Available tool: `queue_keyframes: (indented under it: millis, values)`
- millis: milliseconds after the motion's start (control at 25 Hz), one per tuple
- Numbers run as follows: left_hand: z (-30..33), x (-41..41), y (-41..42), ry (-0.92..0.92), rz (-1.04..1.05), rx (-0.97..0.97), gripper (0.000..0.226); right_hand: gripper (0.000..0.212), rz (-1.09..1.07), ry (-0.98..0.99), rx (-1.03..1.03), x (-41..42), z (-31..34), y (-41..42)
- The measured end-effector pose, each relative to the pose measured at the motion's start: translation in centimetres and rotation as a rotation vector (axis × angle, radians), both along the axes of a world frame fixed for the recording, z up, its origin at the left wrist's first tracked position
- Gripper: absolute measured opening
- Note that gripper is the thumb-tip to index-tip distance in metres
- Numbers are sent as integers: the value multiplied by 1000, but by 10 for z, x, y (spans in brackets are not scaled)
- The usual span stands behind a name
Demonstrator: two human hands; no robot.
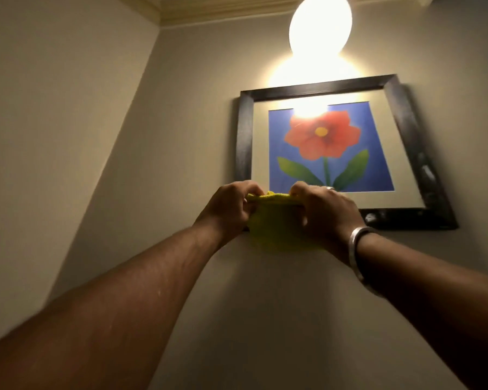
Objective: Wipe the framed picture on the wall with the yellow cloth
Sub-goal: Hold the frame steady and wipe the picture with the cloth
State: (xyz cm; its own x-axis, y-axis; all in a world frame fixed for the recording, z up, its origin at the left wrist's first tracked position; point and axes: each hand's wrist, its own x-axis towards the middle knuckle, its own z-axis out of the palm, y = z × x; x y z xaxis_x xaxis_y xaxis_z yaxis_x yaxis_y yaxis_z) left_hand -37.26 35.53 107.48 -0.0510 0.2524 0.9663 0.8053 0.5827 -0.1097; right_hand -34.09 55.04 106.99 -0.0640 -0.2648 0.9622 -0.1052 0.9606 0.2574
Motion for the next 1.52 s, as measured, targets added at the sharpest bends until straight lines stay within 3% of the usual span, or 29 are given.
queue_keyframes:
  millis: [200,320,440,560,680,800,880,960,1080,1160,1320,1400,1520]
  values:
    - [43,-17,60,124,-85,-52,14,22,-134,246,-39,-2,29,50]
    - [37,-44,67,255,26,-17,19,19,-219,412,131,-18,18,47]
    - [24,-71,64,392,216,155,41,27,-223,305,311,-32,13,48]
    - [25,-84,63,411,276,278,62,51,-246,194,189,-37,6,55]
    - [26,-85,64,409,247,333,65,58,-190,149,-45,-46,-7,30]
    - [26,-85,63,376,232,348,65,65,-221,78,-66,-62,-17,20]
    - [26,-84,63,361,256,275,70,72,-247,124,-79,-54,-24,59]
    - [24,-84,65,377,338,132,76,81,-257,134,-259,-33,-28,123]
    - [24,-87,68,393,457,5,80,68,-193,130,-577,-17,-31,158]
    - [25,-88,68,393,486,-10,80,63,-139,145,-473,-33,-29,118]
    - [26,-89,66,390,508,-13,79,57,-106,108,15,-53,-55,88]
    - [26,-88,66,378,519,-21,80,56,-170,190,-58,-40,-65,138]
    - [24,-85,66,360,532,-24,80,53,-185,265,-390,-13,-71,181]
